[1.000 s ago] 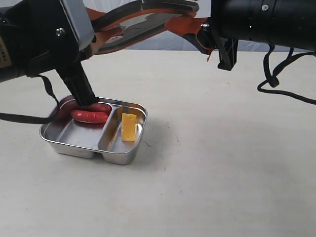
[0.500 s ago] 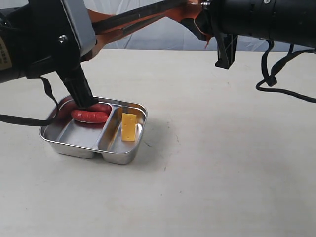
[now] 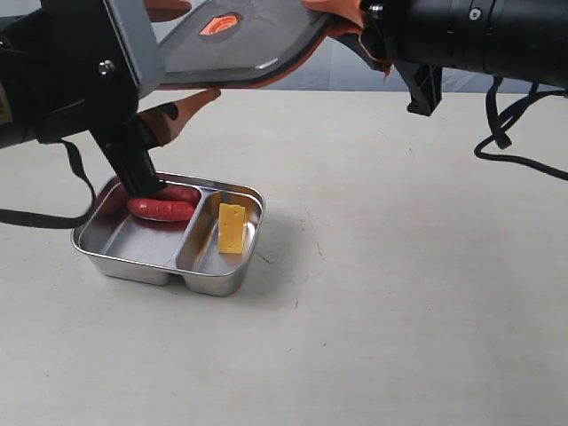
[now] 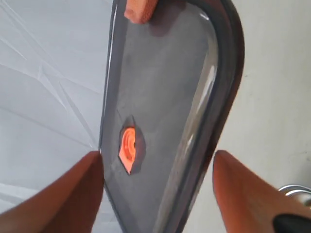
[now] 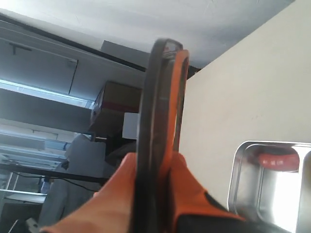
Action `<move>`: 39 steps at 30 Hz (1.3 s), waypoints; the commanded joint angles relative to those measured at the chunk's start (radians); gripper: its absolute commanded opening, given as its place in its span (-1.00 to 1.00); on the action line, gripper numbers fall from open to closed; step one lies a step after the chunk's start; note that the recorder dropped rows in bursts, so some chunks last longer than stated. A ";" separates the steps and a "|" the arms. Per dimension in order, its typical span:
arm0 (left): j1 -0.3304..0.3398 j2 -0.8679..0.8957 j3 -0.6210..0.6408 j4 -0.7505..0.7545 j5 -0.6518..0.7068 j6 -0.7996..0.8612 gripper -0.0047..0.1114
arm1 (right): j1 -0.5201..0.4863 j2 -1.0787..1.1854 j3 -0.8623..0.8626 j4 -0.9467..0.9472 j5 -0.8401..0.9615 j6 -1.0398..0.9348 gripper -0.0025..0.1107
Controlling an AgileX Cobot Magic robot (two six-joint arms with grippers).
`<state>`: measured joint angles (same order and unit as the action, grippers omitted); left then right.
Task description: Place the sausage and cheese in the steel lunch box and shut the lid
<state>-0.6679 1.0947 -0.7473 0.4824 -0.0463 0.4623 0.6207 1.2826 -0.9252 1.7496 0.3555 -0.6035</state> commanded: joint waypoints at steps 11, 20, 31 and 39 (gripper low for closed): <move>-0.002 -0.305 -0.007 -0.343 0.333 -0.039 0.15 | -0.027 0.027 -0.001 -0.237 -0.055 -0.072 -0.97; -0.002 -0.400 -0.007 -0.338 0.373 -0.085 0.15 | -0.190 0.294 -0.100 -0.038 0.462 -0.325 -0.97; -0.002 -0.420 -0.007 -0.302 0.434 -0.088 0.01 | -0.202 0.598 -0.126 -0.005 0.801 -0.466 -0.97; -0.002 -0.420 -0.007 -0.281 0.434 -0.088 0.01 | -0.201 0.668 -0.126 -0.005 0.781 -0.548 -0.97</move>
<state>-0.6679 0.6811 -0.7473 0.1907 0.3925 0.3832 0.4240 1.9460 -1.0449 1.7295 1.1283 -1.0996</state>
